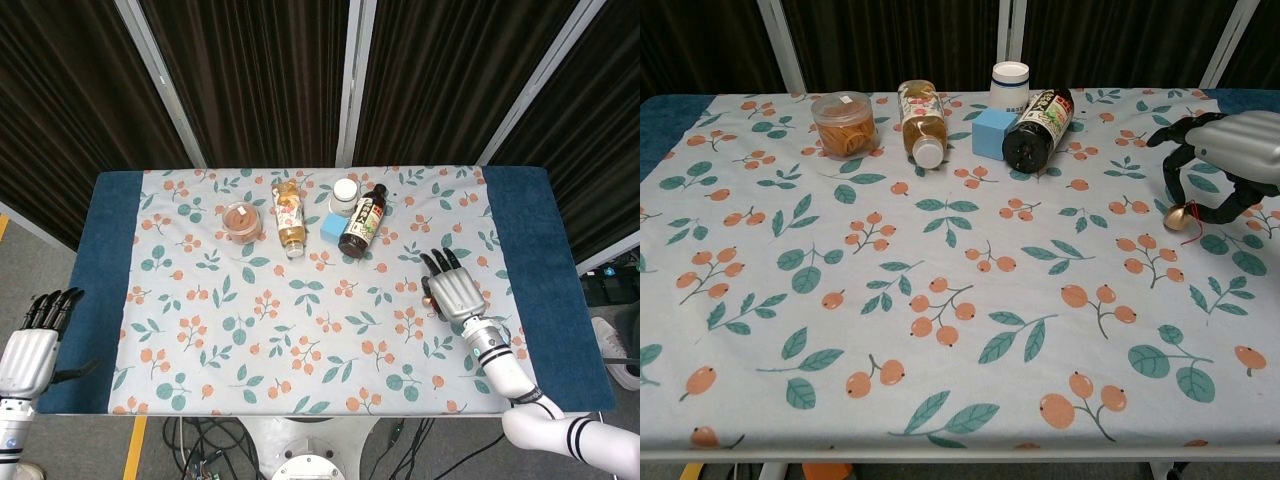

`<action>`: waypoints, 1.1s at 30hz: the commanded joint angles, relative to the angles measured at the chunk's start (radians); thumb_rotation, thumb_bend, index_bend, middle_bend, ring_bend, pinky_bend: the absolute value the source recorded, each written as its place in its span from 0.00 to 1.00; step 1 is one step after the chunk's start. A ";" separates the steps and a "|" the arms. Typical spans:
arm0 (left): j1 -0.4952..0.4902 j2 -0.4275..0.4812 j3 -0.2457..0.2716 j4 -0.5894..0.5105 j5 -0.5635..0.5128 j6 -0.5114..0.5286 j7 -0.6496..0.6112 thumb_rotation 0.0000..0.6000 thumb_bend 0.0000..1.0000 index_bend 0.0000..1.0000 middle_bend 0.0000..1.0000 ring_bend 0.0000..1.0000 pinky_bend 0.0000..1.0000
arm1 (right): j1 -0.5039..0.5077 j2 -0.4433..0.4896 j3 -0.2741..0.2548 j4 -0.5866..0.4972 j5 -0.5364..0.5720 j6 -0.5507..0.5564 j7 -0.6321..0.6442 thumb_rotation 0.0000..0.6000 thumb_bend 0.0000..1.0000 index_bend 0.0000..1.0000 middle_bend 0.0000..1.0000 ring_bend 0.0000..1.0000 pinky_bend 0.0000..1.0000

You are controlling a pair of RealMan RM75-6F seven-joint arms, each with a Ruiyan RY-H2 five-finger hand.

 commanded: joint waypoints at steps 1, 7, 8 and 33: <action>0.000 -0.001 0.000 0.002 0.000 0.000 -0.003 1.00 0.00 0.06 0.05 0.00 0.04 | 0.002 0.002 -0.002 -0.002 0.006 -0.003 -0.007 1.00 0.36 0.74 0.12 0.00 0.00; -0.001 -0.001 -0.001 0.001 0.001 -0.001 -0.001 1.00 0.00 0.06 0.05 0.00 0.04 | 0.002 0.000 -0.006 0.002 0.017 -0.005 -0.012 1.00 0.35 0.74 0.12 0.00 0.00; -0.001 -0.001 -0.001 0.001 0.001 -0.001 -0.001 1.00 0.00 0.06 0.05 0.00 0.04 | 0.002 -0.001 -0.006 0.003 0.017 -0.005 -0.011 1.00 0.35 0.73 0.12 0.00 0.00; 0.002 0.009 -0.005 -0.018 0.004 0.012 0.011 1.00 0.00 0.06 0.05 0.00 0.04 | -0.186 0.197 -0.058 -0.194 -0.109 0.297 0.130 1.00 0.12 0.00 0.00 0.00 0.00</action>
